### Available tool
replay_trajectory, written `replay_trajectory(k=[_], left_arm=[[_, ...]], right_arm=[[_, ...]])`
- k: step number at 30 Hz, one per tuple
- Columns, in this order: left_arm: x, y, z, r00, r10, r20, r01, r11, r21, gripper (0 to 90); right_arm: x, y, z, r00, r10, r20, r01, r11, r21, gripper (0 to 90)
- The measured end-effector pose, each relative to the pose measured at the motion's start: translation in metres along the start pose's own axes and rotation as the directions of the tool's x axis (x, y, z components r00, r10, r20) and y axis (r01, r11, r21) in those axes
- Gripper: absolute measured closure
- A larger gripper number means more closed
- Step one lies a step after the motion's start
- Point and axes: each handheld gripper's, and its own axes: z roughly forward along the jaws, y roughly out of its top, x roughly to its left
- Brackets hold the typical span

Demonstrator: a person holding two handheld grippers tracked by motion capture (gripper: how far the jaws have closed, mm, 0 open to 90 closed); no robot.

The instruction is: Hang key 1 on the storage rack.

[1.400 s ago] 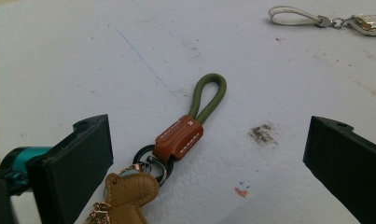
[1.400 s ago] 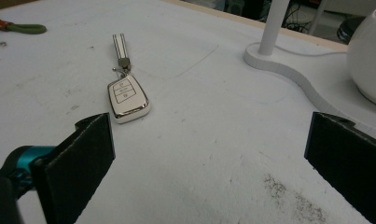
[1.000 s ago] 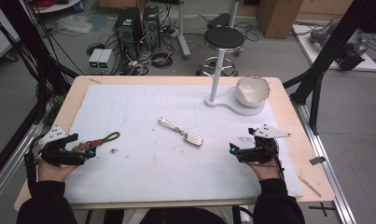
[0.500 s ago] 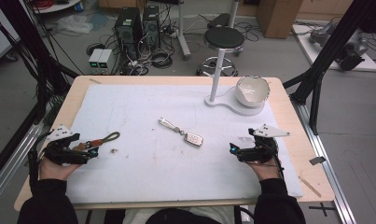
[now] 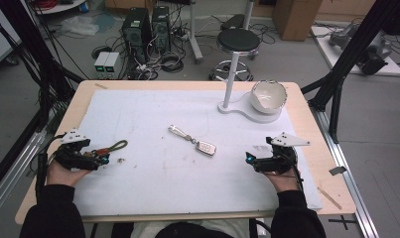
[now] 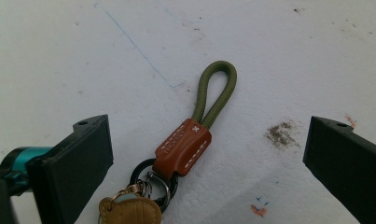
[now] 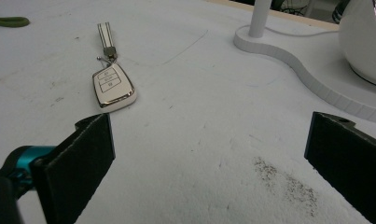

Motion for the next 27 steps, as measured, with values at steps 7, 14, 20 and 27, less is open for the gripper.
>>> replay_trajectory(k=[7,14,20,27], left_arm=[[-0.001,0.005,0.006,0.9996,0.028,0.004,-0.029,0.999,0.034,1.9],[-0.001,0.006,0.011,0.9995,0.031,0.008,-0.031,0.9976,0.062,1.9],[-0.001,0.012,0.021,0.9972,0.07,0.027,-0.073,0.9864,0.147,3.3],[0.002,0.012,0.027,0.9959,0.071,0.057,-0.08,0.9791,0.187,17.7]], right_arm=[[0.0,0.0,0.001,1.0,0.0,0.003,0.0,1.0,0.008,0.5],[0.001,-0.001,0.001,1.0,-0.004,0.003,0.004,1.0,0.021,0.5],[0.001,-0.001,0.001,1.0,-0.006,0.002,0.006,1.0,0.021,0.5],[0.001,-0.002,0.001,1.0,-0.001,0.003,0.001,1.0,0.027,0.5]])
